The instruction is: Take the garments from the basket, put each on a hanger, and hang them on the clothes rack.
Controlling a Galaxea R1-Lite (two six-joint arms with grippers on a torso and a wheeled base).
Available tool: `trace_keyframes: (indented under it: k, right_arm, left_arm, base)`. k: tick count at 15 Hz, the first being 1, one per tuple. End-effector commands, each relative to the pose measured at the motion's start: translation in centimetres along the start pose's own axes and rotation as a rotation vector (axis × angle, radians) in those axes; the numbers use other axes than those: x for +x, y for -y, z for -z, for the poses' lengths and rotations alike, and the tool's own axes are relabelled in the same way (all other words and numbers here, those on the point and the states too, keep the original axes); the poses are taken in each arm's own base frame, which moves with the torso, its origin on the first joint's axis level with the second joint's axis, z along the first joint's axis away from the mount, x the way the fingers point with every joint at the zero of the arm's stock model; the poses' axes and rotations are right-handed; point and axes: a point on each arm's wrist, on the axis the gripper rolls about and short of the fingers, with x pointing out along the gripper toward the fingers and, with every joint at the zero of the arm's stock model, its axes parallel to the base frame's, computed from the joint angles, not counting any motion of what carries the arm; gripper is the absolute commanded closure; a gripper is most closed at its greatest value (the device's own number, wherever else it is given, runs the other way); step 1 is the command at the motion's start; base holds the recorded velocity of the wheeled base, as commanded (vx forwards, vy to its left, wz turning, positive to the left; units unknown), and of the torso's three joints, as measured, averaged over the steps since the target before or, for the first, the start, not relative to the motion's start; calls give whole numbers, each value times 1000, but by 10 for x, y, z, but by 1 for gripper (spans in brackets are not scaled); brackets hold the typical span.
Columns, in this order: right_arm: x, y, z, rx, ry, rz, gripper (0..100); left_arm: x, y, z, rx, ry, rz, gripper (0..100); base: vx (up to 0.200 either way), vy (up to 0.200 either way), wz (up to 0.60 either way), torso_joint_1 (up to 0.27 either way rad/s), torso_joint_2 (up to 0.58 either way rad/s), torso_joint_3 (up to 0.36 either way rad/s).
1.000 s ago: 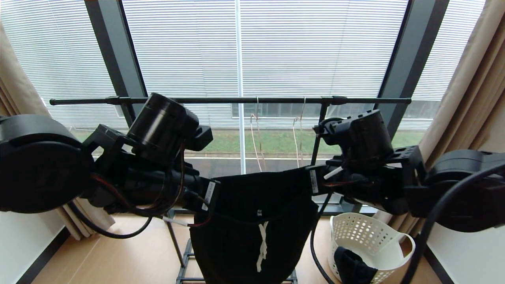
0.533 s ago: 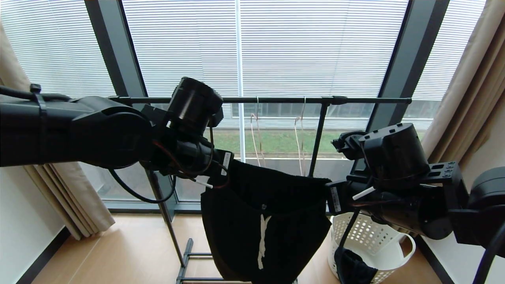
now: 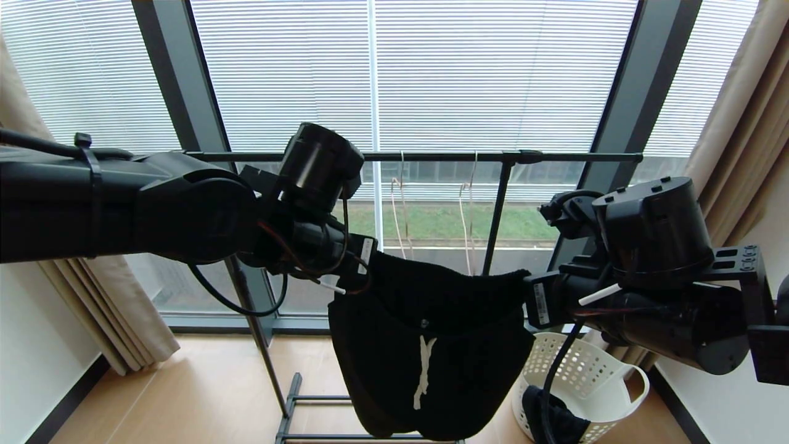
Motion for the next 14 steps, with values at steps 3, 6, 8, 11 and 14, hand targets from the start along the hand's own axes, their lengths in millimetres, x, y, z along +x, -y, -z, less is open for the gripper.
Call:
trace_keyframes:
  k: [3, 6, 8, 11, 14]
  right_arm:
    - [-3, 2, 1, -18, 3, 0, 100]
    - [-2, 4, 1, -13, 2, 8, 100]
    - [0, 8, -1, -3, 5, 20, 100]
    - [2, 11, -2, 5, 6, 32, 100]
    - [3, 13, -3, 9, 6, 37, 100]
  left_arm:
    - [-12, 13, -4, -48, 31, 35, 100]
    - [-17, 12, -6, -48, 42, 41, 100]
    - [-17, 14, -4, -44, 36, 43, 100]
    - [-17, 14, -4, -42, 35, 42, 100]
    - [-16, 15, 1, -18, 20, 45, 0]
  base:
    - [0, 0, 0, 0, 0, 0]
    - [0, 0, 0, 0, 0, 0]
    - [0, 0, 0, 0, 0, 0]
    - [0, 0, 0, 0, 0, 0]
    - [0, 0, 0, 0, 0, 0]
